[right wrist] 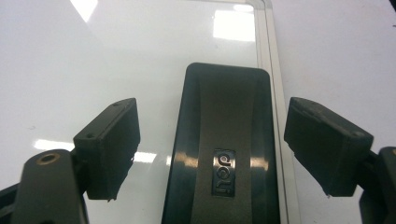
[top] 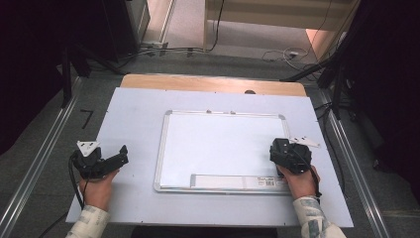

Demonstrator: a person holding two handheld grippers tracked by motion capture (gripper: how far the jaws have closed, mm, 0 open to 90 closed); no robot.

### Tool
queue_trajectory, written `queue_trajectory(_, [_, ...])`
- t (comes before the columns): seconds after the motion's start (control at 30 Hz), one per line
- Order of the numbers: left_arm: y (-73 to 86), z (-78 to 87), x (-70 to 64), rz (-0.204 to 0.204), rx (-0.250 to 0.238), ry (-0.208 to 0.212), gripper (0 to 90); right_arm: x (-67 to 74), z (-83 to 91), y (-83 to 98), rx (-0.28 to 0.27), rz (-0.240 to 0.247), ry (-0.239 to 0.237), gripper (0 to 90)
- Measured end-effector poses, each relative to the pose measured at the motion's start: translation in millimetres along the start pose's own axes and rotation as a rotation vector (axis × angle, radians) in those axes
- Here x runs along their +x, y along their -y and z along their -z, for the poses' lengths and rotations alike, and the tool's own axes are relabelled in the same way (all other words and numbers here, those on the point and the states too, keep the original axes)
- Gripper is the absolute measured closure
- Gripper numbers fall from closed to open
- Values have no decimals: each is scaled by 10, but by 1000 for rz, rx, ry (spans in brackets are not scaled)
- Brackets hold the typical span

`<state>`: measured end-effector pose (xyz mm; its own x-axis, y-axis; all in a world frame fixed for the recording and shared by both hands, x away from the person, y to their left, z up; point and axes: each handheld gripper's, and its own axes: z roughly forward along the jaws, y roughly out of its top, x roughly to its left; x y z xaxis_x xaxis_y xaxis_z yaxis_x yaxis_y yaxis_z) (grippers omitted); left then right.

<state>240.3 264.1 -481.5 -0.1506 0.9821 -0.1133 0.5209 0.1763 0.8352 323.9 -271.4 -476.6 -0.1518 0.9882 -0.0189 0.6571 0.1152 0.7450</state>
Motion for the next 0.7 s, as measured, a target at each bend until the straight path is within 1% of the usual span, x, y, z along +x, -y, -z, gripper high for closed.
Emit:
queue_trajectory(0.1, [1, -2, -3, 0, 1, 1, 15, -19, 60, -4, -20, -2, -16, 142])
queue_trajectory(0.13, [1, -3, -3, 0, 0, 0, 15, -23, 79, -3, -27, 3, -22, 137])
queue_trajectory(0.37, [0, -4, -7, -5, 3, 2, 15, -4, 206, -8, -49, 16, -76, 112])
queue_trajectory(0.53, [0, -5, -3, -4, 2, 3, 15, 18, 246, 1, -45, 58, -110, 82])
queue_trajectory(0.7, [0, -5, -1, -4, 1, 2, 15, 8, 306, -6, -62, 66, -128, 75])
